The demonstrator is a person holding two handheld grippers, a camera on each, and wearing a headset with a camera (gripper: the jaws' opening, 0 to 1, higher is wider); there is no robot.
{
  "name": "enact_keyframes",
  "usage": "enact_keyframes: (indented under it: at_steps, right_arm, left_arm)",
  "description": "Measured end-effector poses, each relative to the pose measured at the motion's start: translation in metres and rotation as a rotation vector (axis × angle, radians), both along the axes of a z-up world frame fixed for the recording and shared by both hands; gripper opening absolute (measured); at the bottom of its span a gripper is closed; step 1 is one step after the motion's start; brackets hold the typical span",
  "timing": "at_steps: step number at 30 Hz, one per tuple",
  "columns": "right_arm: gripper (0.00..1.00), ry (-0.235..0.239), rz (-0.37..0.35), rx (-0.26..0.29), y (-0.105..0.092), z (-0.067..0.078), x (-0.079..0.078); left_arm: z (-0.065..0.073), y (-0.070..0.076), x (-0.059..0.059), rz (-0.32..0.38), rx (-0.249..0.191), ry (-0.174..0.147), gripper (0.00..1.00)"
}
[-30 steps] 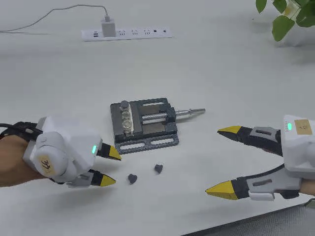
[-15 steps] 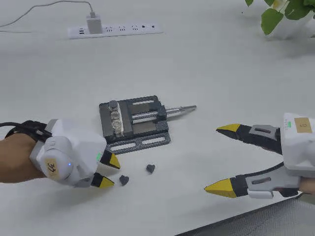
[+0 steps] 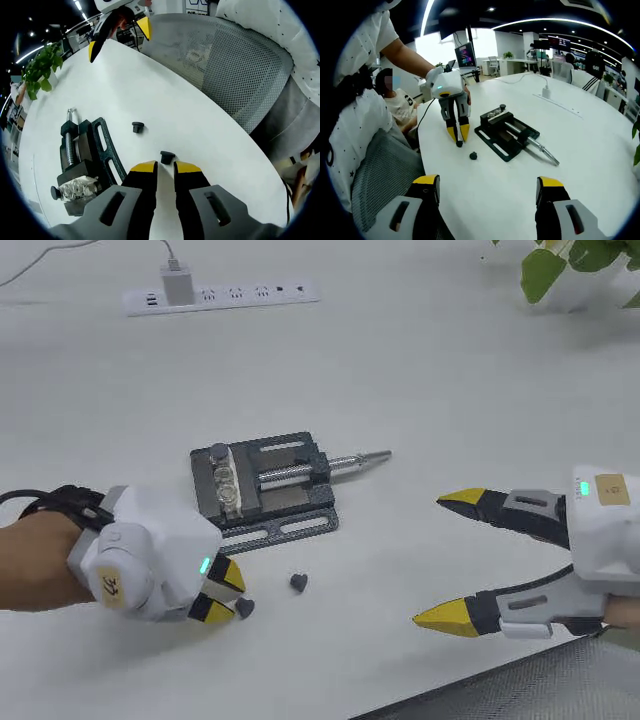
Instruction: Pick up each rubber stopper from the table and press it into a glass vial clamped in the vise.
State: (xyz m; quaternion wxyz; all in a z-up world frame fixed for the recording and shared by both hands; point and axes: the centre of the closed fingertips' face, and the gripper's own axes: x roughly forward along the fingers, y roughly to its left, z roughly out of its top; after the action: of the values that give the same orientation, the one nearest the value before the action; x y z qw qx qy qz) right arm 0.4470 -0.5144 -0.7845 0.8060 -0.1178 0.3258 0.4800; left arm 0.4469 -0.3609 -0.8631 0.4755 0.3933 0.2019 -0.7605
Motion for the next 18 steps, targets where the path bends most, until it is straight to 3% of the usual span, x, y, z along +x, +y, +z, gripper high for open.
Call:
enact_keyframes:
  at_steps: [18]
  right_arm:
    - [0.76,0.001,0.004,-0.005,0.0003,-0.0009,0.0022]
  left_arm:
    - [-0.002,-0.0009,-0.0004,-0.004,-0.004,0.004,0.06]
